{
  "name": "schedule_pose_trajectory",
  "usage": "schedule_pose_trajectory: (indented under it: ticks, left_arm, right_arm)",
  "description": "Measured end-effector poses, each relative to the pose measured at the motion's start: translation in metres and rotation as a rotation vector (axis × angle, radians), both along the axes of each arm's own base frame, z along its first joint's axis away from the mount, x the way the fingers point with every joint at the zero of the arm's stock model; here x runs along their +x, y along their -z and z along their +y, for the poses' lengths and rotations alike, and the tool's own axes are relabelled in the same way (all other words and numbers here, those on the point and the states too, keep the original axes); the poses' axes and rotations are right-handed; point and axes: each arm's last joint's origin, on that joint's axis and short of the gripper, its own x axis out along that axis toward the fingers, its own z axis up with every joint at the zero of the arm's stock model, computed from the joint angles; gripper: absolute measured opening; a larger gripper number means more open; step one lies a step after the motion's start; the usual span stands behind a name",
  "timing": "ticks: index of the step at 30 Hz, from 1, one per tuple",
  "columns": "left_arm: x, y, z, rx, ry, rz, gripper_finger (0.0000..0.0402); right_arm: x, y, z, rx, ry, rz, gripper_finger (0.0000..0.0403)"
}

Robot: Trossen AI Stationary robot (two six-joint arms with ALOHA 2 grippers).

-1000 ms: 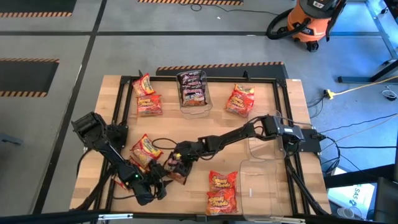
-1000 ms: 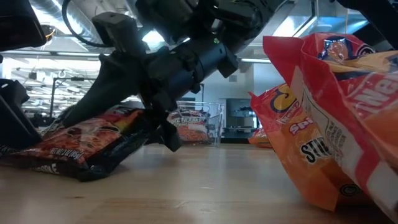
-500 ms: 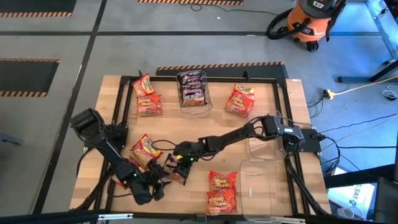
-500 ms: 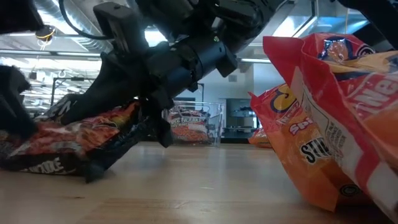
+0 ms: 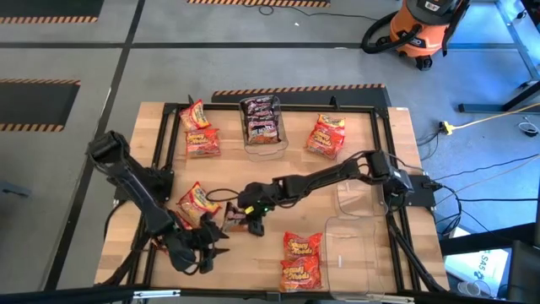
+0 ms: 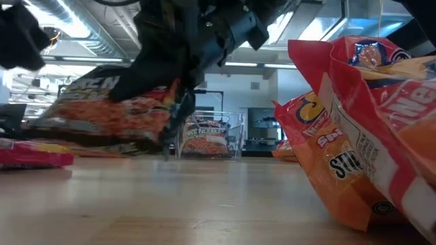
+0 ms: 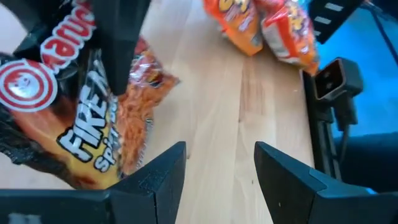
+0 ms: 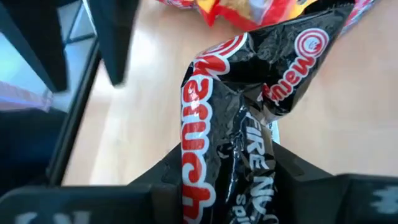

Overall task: Sort Maruchan noodles
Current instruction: Put the black noodle pack into the top transparent bin

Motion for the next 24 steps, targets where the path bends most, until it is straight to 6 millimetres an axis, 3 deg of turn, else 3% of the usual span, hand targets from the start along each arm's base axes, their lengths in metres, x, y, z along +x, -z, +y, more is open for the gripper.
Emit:
schedule_pose_trajectory:
  ticks: [6,13,20,24]
  left_arm:
    - [-0.008,-0.029,0.013,0.044,0.052,-0.058,0.0186]
    - [-0.014,-0.055,0.037,0.068,0.016,-0.107,0.0186]
    - [-0.012,-0.061,0.071,0.141,-0.064,-0.035,0.0186]
    - [-0.004,-0.060,0.088,0.164,-0.098,0.007,0.0186]
  right_arm:
    - [-0.011,-0.028,-0.025,-0.116,-0.015,-0.002,0.0116]
    - [-0.035,-0.076,-0.072,-0.313,0.042,0.002,0.0117]
    - [-0.066,-0.123,-0.129,-0.504,0.141,-0.020,0.0117]
    - [-0.080,-0.136,-0.162,-0.589,0.162,-0.026,0.0117]
